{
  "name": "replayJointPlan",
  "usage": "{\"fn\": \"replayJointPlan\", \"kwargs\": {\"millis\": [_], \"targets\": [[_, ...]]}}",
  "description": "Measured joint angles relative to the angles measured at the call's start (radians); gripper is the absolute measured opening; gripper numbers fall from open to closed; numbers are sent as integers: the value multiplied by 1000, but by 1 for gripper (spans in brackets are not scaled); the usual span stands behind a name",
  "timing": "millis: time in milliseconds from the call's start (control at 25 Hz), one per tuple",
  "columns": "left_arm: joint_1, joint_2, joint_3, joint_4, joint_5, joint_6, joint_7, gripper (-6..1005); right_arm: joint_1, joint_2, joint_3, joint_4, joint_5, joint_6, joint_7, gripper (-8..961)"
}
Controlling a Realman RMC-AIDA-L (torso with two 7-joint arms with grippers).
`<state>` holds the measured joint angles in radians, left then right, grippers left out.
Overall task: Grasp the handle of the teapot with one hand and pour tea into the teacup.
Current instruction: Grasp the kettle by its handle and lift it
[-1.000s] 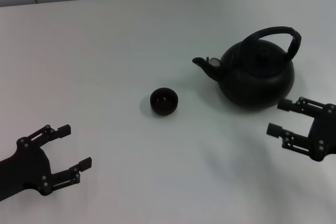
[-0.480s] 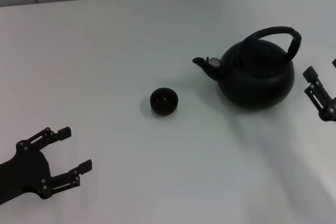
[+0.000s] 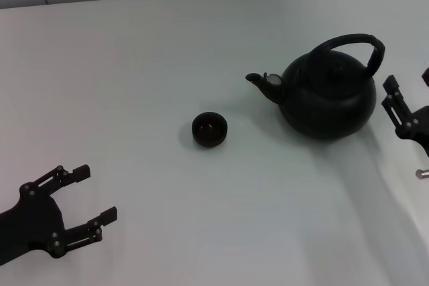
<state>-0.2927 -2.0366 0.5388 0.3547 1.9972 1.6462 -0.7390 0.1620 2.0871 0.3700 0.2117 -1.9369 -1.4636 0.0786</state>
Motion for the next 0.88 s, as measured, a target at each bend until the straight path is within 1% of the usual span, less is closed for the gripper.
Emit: {"fn": "replayJointPlan", "kwargs": {"millis": [160, 440, 880], "targets": [[5, -5, -5, 5, -1, 3, 0, 864, 24, -4, 0, -15, 0, 8, -1, 667], [7, -5, -15, 6, -4, 9, 0, 863, 74, -5, 0, -50, -3, 52, 4, 666], [-1, -3, -47, 7, -6, 25, -7, 864, 126, -6, 8, -63, -1, 107, 5, 667]]}}
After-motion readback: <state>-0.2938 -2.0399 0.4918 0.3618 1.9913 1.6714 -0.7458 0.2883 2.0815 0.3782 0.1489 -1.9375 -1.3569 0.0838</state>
